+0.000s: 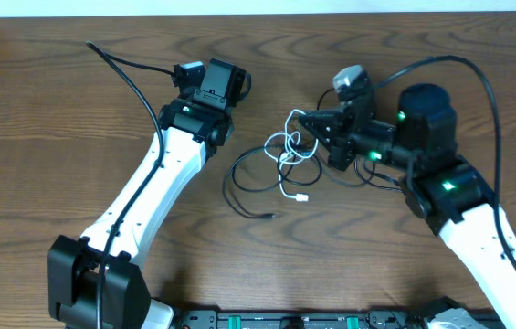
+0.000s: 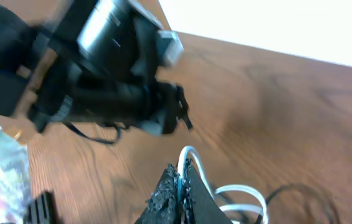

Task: Untangle cables

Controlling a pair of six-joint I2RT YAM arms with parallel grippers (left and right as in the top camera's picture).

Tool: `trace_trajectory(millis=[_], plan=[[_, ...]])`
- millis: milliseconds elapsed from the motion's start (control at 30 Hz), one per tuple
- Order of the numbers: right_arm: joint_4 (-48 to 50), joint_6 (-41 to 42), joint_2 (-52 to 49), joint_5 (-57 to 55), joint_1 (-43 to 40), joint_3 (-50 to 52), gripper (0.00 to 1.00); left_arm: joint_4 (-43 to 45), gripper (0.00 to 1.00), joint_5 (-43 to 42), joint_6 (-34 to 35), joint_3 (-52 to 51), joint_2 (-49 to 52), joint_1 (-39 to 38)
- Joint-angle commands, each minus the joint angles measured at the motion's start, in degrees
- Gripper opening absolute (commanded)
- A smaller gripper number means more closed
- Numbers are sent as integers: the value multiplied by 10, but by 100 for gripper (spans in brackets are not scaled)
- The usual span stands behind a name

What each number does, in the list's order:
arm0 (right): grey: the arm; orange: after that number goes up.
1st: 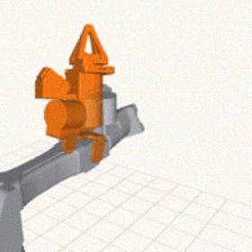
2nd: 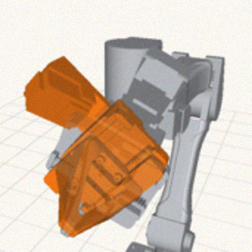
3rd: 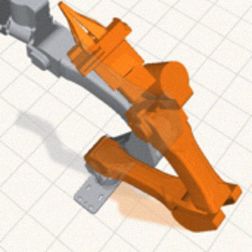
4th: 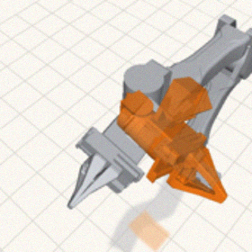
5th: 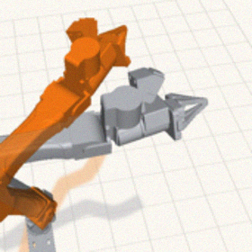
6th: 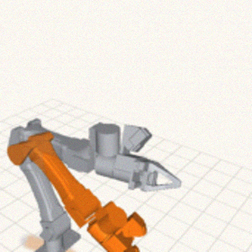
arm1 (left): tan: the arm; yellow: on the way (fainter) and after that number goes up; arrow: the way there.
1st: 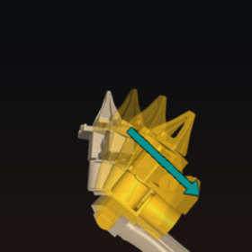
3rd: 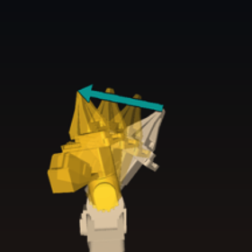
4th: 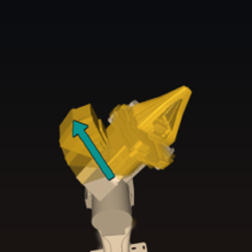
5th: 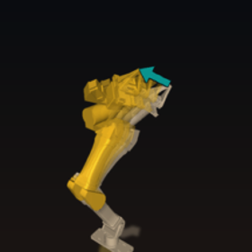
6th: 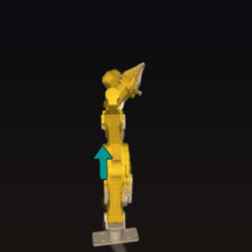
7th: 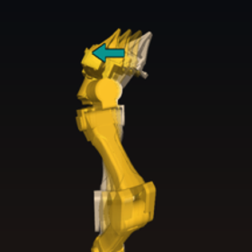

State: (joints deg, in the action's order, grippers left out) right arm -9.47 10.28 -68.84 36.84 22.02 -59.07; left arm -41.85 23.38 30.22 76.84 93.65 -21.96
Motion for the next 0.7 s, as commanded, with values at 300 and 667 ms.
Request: trace_trajectory(millis=[300,667], plan=[[0,42,13,-136,-13,-1,1,-1,77,-14,5,0,7,2],[101,82,11,-43,-22,-1,1,1,90,-19,5,0,7,2]])
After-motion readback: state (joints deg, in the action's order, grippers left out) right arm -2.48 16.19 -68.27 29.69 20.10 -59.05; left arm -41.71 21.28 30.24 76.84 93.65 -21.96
